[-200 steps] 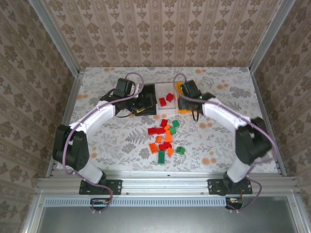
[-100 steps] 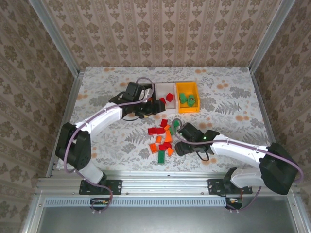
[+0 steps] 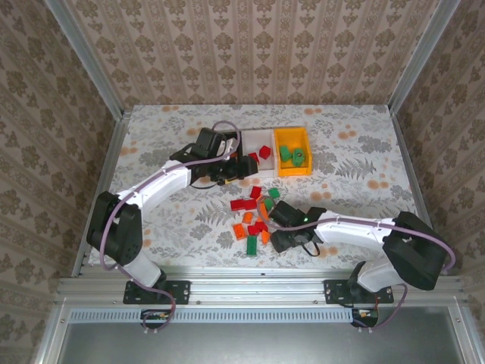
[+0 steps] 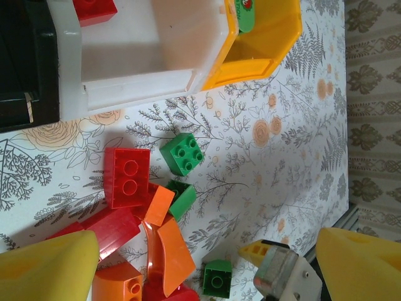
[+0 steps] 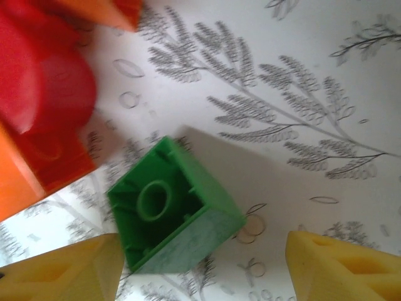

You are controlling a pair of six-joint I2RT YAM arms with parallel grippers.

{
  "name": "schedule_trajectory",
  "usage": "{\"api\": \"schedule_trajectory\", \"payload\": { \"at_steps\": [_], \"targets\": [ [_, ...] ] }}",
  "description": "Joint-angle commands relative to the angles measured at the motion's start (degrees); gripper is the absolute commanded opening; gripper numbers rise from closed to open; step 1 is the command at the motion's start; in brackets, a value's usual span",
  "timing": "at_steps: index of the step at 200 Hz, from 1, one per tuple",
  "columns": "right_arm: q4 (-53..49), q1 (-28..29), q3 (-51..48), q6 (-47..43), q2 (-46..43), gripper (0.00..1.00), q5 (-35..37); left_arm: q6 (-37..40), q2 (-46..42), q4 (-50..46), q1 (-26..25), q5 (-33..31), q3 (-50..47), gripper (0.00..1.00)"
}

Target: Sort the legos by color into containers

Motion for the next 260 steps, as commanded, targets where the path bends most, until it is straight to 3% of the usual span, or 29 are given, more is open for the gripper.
{"api": "schedule_trajectory", "payload": {
  "at_steps": [1, 40, 89, 137, 173, 189, 220, 260],
  "targets": [
    [-1.98, -0.69, 3.45, 1.81, 2.29, 0.68, 7.69, 0.15, -0.22, -0.34, -0.14, 0.42, -0.33, 0.91],
    [0.15, -4.10, 4.24, 2.54, 4.02, 0.63, 9.93, 0.50, -0.31, -0.62, -0.06, 0.00, -0.16, 0.91],
    [3.16, -3.99, 1.82, 6.32, 3.25, 0.57, 4.30, 0.53, -0.31, -0.74, -0.06, -0.03, -0.11, 0.91],
    [3.98, -3.16, 1.14, 7.64, 2.94, 0.35, 5.67, 0.42, 0.03, -0.54, -0.14, 0.05, -0.32, 0.91],
    [2.09, -3.47, 3.44, 5.92, -1.39, 0.29, 9.93, 0.64, 0.31, -0.60, -0.14, -0.04, -0.20, 0.91],
    [0.91, -6.75, 7.36, 2.53, -3.85, 0.29, 11.29, 0.27, 0.85, 0.14, -0.19, 1.12, -0.37, 0.92],
    [4.31, -18.85, 16.10, -2.79, -2.25, 0.28, 8.47, -0.49, 0.45, 1.01, 0.99, 2.52, -0.31, 0.91],
    [4.61, -27.86, 31.88, -6.79, 14.60, 0.29, 3.21, -0.49, -5.24, 3.05, 8.22, 0.29, -2.07, 0.92]
  ]
}}
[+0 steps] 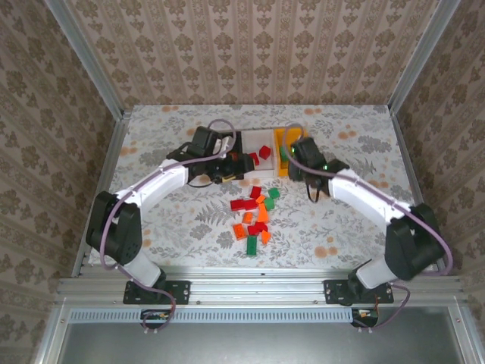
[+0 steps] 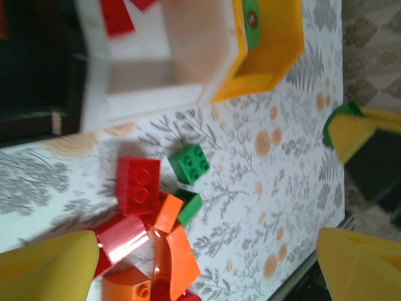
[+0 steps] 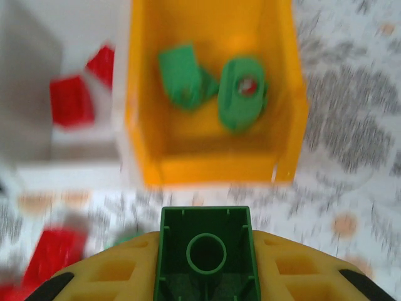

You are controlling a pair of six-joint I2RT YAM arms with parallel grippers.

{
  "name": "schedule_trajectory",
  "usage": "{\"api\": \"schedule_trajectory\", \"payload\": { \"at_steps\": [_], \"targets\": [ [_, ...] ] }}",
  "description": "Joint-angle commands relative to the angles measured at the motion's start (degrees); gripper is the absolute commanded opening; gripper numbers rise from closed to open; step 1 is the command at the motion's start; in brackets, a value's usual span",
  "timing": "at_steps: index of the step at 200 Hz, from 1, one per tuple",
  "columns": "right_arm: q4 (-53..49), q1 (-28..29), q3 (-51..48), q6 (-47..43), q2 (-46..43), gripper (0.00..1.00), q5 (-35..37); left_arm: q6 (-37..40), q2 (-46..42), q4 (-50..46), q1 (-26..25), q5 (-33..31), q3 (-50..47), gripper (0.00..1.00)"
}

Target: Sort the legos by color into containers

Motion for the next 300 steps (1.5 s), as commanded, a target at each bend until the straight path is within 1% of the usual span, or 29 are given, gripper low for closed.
{"api": "schedule_trajectory", "payload": {
  "at_steps": [1, 18, 48, 52, 64, 86, 104, 119, 133, 148, 161, 191, 208, 222, 232, 244, 263, 300],
  "targets": [
    [-0.73, -2.70, 7.26, -4.42, 8.71, 0.29, -3.51, -0.54, -4.39, 2.33, 4.78, -0.48, -1.47, 0.92],
    [-2.69, -4.10, 14.63, -5.93, 15.13, 0.30, -4.30, -1.05, -4.56, 2.81, 6.40, -0.17, -1.87, 0.92],
    [-6.14, -6.30, 25.69, -7.30, 25.65, 0.33, -5.47, -2.13, -3.43, 3.81, 6.53, 1.70, -2.04, 0.92],
    [-6.12, -6.43, 26.64, -7.64, 26.55, 0.36, -5.97, -2.14, -3.30, 3.94, 6.53, 1.81, -2.05, 0.92],
    [-5.09, -6.71, 28.00, -8.16, 28.06, 0.51, -6.22, -2.21, -3.17, 3.91, 6.53, 2.07, -1.95, 0.92],
    [-4.65, -6.82, 28.46, -8.23, 26.93, 0.56, -7.01, -2.04, -3.41, 3.91, 6.54, 1.90, -1.96, 0.92],
    [-4.15, -6.49, 27.16, -8.32, 23.82, 0.58, -6.58, -2.32, -3.45, 4.04, 6.53, 2.08, -2.02, 0.92],
    [-3.32, -5.85, 24.34, -8.50, 18.98, 0.58, -5.92, -2.79, -3.36, 4.17, 6.52, 2.38, -2.07, 0.92],
    [-2.38, -4.18, 19.66, -7.93, 13.30, 0.58, -4.95, -2.99, -3.29, 4.08, 6.24, 2.38, -2.08, 0.92],
    [-0.17, -0.65, 12.13, -6.18, 6.82, 0.58, -4.38, -3.03, -3.15, 3.43, 5.93, 1.98, -1.96, 0.92],
    [1.31, 4.27, 5.01, -3.63, 1.81, 0.57, -1.71, -2.74, -2.80, 2.26, 5.48, 1.25, -1.53, 0.92],
    [5.91, 12.34, -8.39, 5.66, -3.93, 0.54, -1.76, -2.88, -1.67, 1.71, 4.71, 1.03, -1.44, 0.92],
    [7.88, 14.96, -12.83, 7.98, -4.41, 0.52, -1.28, -3.07, -1.13, 1.70, 4.43, 1.11, -1.56, 0.91],
    [7.66, 15.24, -13.89, 8.34, -3.13, 0.50, 0.03, -3.16, -0.85, 1.96, 4.10, 1.20, -1.69, 0.91],
    [8.21, 15.15, -14.10, 7.65, -1.88, 0.47, 1.19, -3.16, -0.71, 2.06, 3.78, 1.20, -1.70, 0.91],
    [8.43, 14.60, -13.19, 6.48, 0.57, 0.46, 2.26, -2.95, -0.73, 2.04, 3.72, 1.14, -1.67, 0.91],
    [8.93, 12.87, -10.90, 5.16, 5.02, 0.46, 2.00, -2.43, -0.93, 1.69, 3.79, 0.59, -1.65, 0.91],
    [8.89, 10.49, -5.73, 4.07, 10.85, 0.46, 2.57, -1.91, -1.35, 1.43, 3.72, 0.15, -1.41, 0.91]
  ]
}}
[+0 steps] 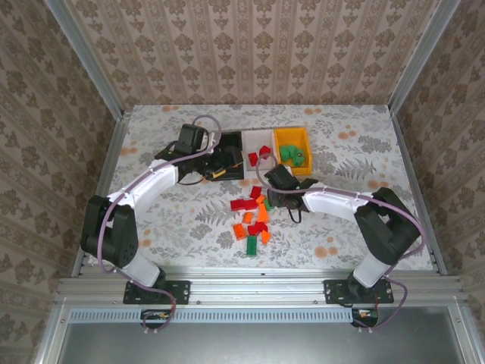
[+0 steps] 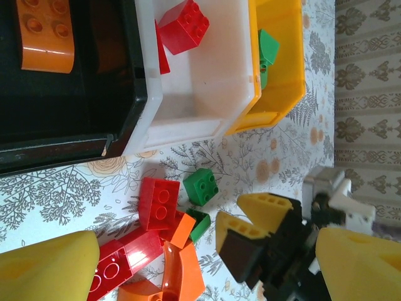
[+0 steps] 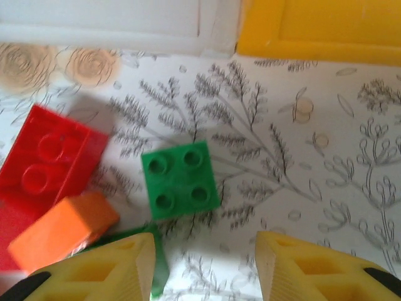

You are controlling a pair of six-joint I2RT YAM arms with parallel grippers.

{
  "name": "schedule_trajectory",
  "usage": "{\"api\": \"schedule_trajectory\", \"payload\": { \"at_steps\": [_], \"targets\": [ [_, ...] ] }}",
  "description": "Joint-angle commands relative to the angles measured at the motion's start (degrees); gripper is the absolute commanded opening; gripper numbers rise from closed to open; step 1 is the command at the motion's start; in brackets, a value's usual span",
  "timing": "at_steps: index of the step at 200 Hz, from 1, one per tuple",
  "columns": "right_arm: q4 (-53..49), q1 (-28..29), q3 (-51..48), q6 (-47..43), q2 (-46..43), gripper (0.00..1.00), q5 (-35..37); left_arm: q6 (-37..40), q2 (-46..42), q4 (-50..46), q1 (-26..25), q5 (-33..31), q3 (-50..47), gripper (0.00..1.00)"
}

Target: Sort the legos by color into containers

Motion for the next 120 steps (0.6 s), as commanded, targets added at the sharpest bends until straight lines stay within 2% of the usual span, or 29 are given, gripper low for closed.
{"api": "schedule_trajectory", "payload": {
  "at_steps": [1, 45, 83, 120],
  "targets": [
    [1.13, -1.64, 4.33, -0.96, 3.17, 0.46, 2.35, 0.48, -0.01, -0.73, -0.23, -0.53, 0.20, 0.91],
    [1.37, -2.96, 6.03, -1.57, 7.16, 0.46, 2.30, 0.04, -0.28, -0.39, -0.22, 0.12, 0.18, 0.91],
    [3.00, -2.96, 2.59, -1.54, 5.71, 0.46, 1.07, -0.49, -0.28, 0.20, -0.23, 0.96, 0.05, 0.91],
    [3.21, -3.81, -1.57, -1.38, 3.49, 0.46, 3.04, -0.43, -0.02, 0.17, -0.16, 0.88, -0.04, 0.91]
  ]
}}
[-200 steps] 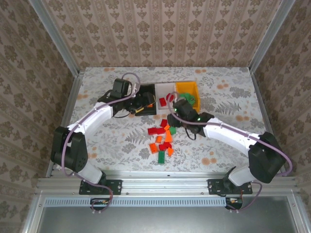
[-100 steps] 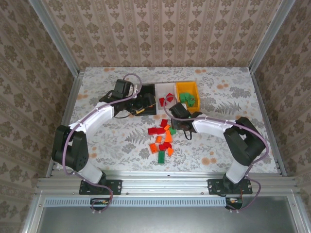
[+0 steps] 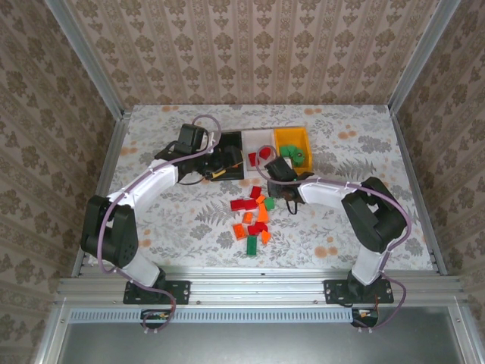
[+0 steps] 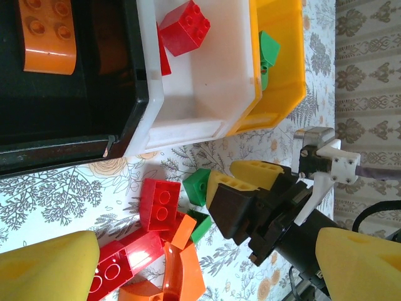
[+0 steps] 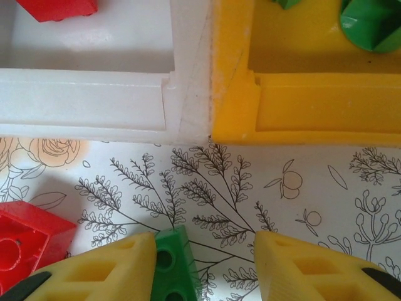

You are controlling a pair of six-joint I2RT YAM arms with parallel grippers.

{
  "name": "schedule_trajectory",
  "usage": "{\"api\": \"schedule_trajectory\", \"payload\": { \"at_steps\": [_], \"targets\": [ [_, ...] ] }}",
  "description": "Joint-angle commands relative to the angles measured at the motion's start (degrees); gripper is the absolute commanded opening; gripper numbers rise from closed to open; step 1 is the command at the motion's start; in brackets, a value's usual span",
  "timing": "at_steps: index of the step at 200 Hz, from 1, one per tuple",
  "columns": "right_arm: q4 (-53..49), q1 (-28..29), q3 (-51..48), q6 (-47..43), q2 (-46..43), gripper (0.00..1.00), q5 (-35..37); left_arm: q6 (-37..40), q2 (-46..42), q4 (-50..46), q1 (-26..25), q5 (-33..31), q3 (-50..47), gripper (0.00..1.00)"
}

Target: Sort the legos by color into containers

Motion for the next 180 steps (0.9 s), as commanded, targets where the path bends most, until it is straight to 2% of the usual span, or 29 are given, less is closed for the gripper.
{"api": "schedule_trajectory", "payload": {
  "at_steps": [1, 11, 55, 84, 110, 132, 180],
  "targets": [
    [-1.86, -0.83, -4.23, -0.32, -2.16, 0.46, 1.91, -0.40, -0.02, 0.10, -0.20, 0.84, -0.02, 0.91],
    [-2.14, -1.43, -5.37, -0.56, -3.33, 0.46, 2.54, -0.33, 0.02, 0.02, -1.79, 0.83, -0.01, 0.91],
    [-5.55, -3.26, -8.91, -3.25, -12.07, 0.46, 6.94, -0.30, 0.28, 0.07, -2.02, 0.74, 0.02, 0.91],
    [-6.37, -1.86, -8.10, -4.17, -15.43, 0.50, 3.96, -0.23, 0.36, 0.04, -2.21, 0.75, 0.04, 0.91],
    [-5.00, -1.72, -7.36, -4.08, -13.53, 0.56, -3.31, 0.27, 0.29, -0.21, -2.35, 0.32, 0.15, 0.91],
    [-6.03, -2.42, -4.62, -7.30, -8.07, 0.62, -10.44, 0.81, 0.30, -0.65, -2.69, -0.11, 0.43, 0.91],
    [-4.98, -2.97, -5.57, -5.89, -6.42, 0.61, -6.52, 0.96, 0.16, -0.92, -3.11, -0.02, 0.56, 0.91]
  ]
}}
